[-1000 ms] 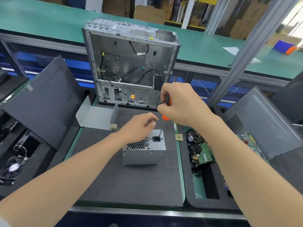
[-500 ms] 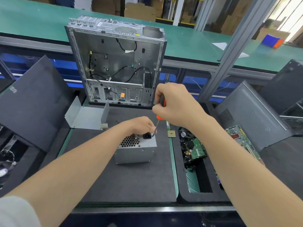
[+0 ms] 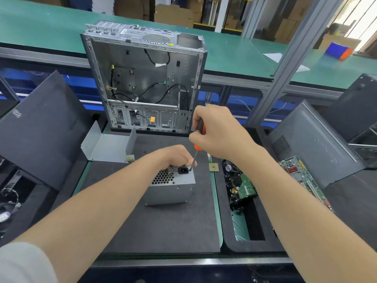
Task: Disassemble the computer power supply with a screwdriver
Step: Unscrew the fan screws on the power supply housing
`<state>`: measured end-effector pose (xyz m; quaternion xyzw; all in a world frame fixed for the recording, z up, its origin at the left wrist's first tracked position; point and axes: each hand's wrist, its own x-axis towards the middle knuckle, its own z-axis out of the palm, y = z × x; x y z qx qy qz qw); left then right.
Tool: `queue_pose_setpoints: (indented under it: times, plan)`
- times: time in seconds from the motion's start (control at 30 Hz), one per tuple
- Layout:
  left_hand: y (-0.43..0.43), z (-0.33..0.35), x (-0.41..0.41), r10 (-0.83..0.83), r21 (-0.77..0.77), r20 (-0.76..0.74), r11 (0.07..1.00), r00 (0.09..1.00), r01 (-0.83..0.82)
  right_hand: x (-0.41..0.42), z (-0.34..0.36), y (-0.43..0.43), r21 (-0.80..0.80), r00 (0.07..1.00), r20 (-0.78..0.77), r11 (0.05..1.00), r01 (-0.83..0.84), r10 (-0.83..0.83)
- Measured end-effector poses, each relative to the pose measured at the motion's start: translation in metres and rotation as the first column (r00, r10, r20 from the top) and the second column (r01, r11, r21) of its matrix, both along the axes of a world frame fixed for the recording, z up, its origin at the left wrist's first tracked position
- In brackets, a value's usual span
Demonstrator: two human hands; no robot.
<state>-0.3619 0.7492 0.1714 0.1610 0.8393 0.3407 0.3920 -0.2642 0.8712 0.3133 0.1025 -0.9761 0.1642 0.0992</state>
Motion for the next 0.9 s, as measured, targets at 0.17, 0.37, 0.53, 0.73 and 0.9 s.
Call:
queue_pose_setpoints:
  times: [0.17,0.37,0.53,0.73,0.9]
  plan:
    - [0.003,-0.002,-0.002,-0.015,-0.023,0.000,1.000,1.000,0.015,0.000,0.001,0.002,-0.014,1.000,0.006,1.000,0.012,-0.012]
    - [0.003,0.000,-0.001,-0.018,-0.002,-0.031,1.000,0.999,0.018,-0.001,0.000,0.002,-0.021,1.000,0.006,1.000,0.015,-0.015]
    - [0.001,0.001,0.000,-0.091,-0.010,-0.107,0.996,0.990,0.090,-0.002,-0.002,0.002,0.008,0.999,-0.001,0.999,0.037,-0.037]
    - [-0.012,-0.001,-0.001,-0.152,0.113,-0.094,0.980,0.984,0.162,-0.001,0.010,0.002,0.048,0.987,0.073,0.988,-0.144,0.141]
    - [-0.028,-0.002,-0.005,-0.273,0.253,0.009,0.931,0.962,0.262,-0.006,0.006,-0.002,0.348,0.997,-0.050,0.935,0.070,-0.056]
